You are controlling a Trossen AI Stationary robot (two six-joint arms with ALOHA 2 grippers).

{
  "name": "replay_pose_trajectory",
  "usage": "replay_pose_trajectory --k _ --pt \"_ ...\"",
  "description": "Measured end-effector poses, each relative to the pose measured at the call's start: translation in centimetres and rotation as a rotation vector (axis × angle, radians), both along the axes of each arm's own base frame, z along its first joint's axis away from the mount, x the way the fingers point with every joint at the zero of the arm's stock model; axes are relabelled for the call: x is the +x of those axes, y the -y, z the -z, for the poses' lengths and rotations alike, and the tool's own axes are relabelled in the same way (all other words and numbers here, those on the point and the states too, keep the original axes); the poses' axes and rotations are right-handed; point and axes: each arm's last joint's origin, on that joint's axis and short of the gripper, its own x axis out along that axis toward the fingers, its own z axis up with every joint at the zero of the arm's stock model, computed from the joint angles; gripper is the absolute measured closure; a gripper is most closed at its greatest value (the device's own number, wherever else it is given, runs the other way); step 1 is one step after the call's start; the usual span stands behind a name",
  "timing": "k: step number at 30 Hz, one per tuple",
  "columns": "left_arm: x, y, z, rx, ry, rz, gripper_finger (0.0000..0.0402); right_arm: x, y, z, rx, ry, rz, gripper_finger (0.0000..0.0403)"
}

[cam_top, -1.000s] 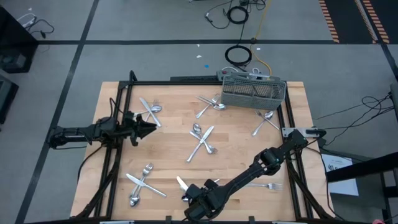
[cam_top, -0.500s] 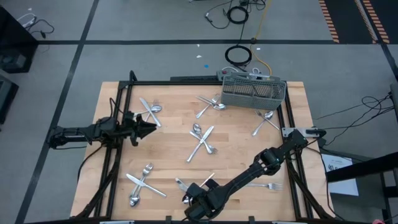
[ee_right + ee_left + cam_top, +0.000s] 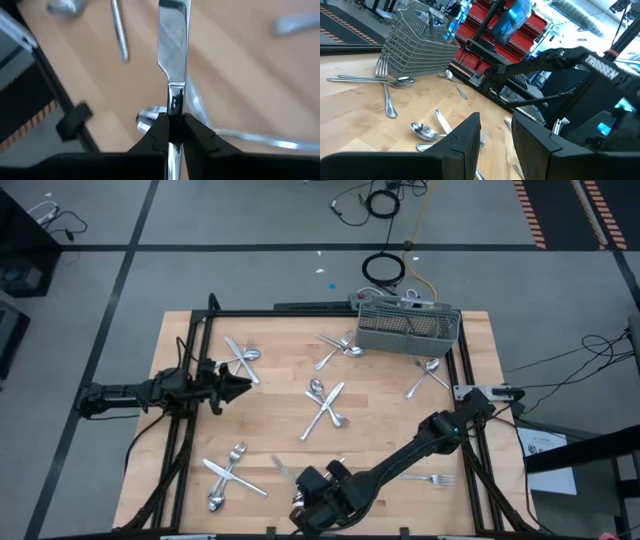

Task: Sort silverware
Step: Put the silver table knife into the gray utensil holder

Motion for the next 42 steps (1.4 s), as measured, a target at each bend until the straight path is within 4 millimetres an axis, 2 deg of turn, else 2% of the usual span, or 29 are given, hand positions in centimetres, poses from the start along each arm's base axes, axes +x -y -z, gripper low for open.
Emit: replay_pose_trajectory --k 3,7,16,19,24,27,32,38,42 --pt "0.0 0.0 0.0 -0.001 0.000 0.000 0.0281 -0.7 1.0 -2.4 -0.098 0.045 0.014 0.0389" --pt "0.0 0.0 0.0 -0.001 0.000 0.000 0.0281 -2.7 3.4 -7.4 -0.266 0.115 0.079 0.0389" --pt "0.0 0.0 0.0 0.000 0.000 -0.001 0.0281 -8.1 11.2 -16.2 -0.526 0.110 0.242 0.0389" --pt "0.0 0.0 0.0 0.037 -0.003 -0.002 0.0281 -9.2 13.9 -18.2 -0.567 0.118 0.289 0.0389" --pt "0.0 0.0 0.0 0.127 -0.011 -0.008 0.0281 -11.1 18.3 -20.3 -0.645 0.111 0.366 0.0392" --pt "0.0 0.0 0.0 0.127 -0.010 -0.011 0.0281 -12.5 20.7 -20.3 -0.667 0.075 0.422 0.0392" --pt "0.0 0.0 0.0 0.124 -0.011 -0.010 0.0281 -15.9 24.4 -18.1 -0.710 0.004 0.554 0.0392" --pt "0.0 0.0 0.0 0.123 -0.010 -0.010 0.0281 -21.0 27.6 -13.3 -0.784 0.014 0.736 0.0392" --pt "0.0 0.0 0.0 0.123 -0.010 -0.017 0.0281 -23.6 29.1 -9.7 -0.833 0.029 0.821 0.0395"
